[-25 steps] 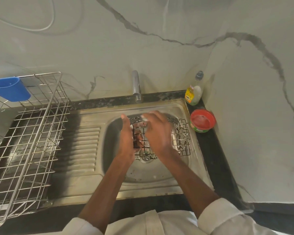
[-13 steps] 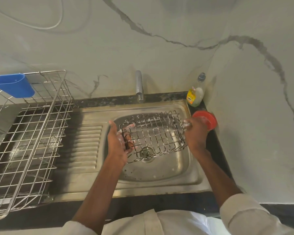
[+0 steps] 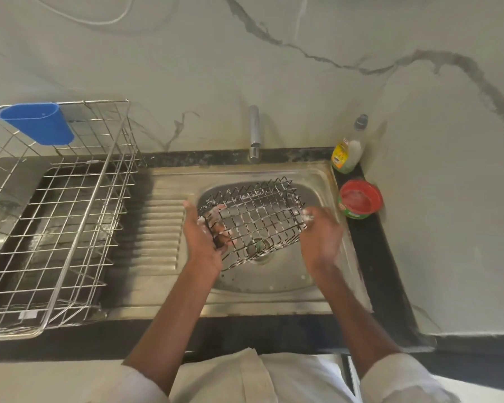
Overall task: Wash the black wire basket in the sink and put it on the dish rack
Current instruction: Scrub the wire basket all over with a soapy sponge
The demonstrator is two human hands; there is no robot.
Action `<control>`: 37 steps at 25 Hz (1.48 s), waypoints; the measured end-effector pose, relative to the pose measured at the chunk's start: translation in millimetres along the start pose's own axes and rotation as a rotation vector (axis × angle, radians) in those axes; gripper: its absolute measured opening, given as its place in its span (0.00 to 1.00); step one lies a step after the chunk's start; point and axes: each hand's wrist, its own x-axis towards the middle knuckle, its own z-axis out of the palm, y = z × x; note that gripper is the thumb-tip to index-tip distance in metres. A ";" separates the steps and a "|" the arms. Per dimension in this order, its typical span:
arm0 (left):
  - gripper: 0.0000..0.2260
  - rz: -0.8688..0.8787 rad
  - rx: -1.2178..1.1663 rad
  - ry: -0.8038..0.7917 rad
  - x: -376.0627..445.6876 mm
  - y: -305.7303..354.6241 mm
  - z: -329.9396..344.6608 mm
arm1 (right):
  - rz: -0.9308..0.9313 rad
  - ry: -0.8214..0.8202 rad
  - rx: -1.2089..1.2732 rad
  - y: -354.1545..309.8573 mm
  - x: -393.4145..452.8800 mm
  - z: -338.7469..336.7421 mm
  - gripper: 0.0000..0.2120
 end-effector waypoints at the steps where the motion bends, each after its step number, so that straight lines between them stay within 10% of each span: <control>1: 0.40 -0.005 -0.033 0.020 1.0 1.2 -1.9 | -0.004 0.005 0.012 -12.9 -14.1 4.6 0.23; 12: 0.28 -0.121 -0.130 0.085 22.1 43.4 -21.5 | -0.630 0.027 0.204 -101.4 -76.4 52.4 0.24; 17: 0.26 -0.153 -0.011 0.046 19.7 44.9 -35.9 | 0.297 -0.032 0.131 -75.5 -55.8 29.0 0.18; 21: 0.23 0.033 0.124 -0.094 27.0 38.5 -51.9 | 0.459 0.132 0.404 -64.3 -19.4 -2.5 0.08; 27: 0.23 0.256 0.269 -0.325 22.1 33.6 -48.6 | 0.893 -0.113 0.752 -49.0 23.0 -30.6 0.11; 37: 0.35 0.287 0.434 -0.340 37.3 -12.0 -33.2 | 0.692 -0.046 1.247 -10.5 33.4 -51.0 0.11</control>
